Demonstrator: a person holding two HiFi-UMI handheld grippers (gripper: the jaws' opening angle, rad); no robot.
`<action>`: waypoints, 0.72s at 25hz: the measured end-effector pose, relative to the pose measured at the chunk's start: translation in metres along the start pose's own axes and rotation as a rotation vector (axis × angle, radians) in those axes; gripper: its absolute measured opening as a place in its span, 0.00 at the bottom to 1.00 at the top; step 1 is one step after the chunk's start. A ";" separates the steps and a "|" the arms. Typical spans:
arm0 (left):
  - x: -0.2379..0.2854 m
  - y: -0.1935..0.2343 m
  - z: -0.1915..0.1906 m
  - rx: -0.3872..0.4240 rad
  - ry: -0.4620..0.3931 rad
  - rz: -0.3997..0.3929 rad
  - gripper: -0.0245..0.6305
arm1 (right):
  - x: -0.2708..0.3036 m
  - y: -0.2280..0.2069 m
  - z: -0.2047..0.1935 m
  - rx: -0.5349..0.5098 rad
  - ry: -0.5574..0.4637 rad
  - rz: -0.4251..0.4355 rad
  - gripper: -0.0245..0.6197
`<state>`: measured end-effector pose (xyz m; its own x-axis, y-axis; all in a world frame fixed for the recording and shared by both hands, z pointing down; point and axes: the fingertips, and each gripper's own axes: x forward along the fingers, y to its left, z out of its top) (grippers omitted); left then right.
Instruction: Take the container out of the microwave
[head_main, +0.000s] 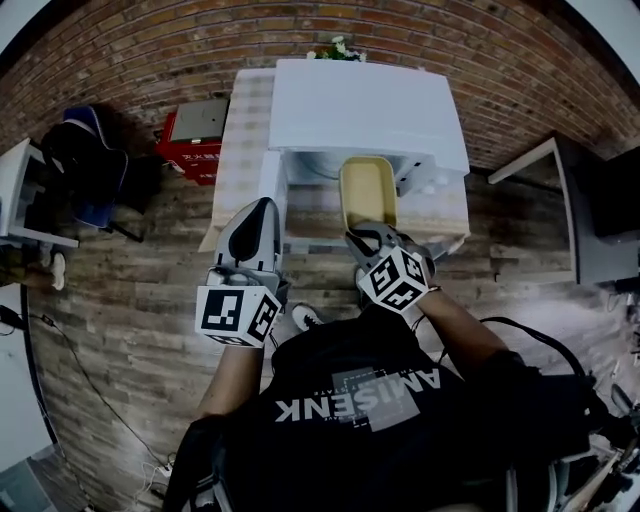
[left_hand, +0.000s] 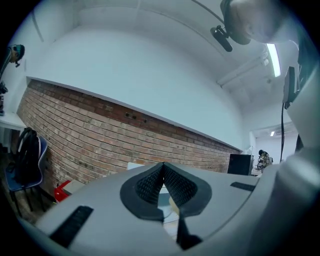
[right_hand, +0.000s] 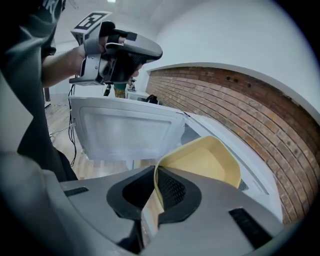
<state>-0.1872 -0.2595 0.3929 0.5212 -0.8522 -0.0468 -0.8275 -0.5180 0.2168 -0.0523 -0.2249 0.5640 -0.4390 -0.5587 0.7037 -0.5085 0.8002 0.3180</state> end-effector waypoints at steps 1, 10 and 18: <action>0.003 -0.001 0.000 0.002 0.001 -0.012 0.05 | -0.005 -0.002 0.002 0.007 -0.006 -0.008 0.12; 0.012 -0.024 0.004 0.036 -0.001 -0.044 0.05 | -0.058 -0.036 0.028 0.025 -0.098 -0.058 0.12; 0.019 -0.050 0.012 0.045 -0.006 0.008 0.05 | -0.109 -0.081 0.037 0.042 -0.201 -0.118 0.12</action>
<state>-0.1387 -0.2511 0.3692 0.5134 -0.8566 -0.0513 -0.8402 -0.5139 0.1732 0.0092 -0.2368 0.4381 -0.5113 -0.6835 0.5210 -0.5937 0.7193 0.3609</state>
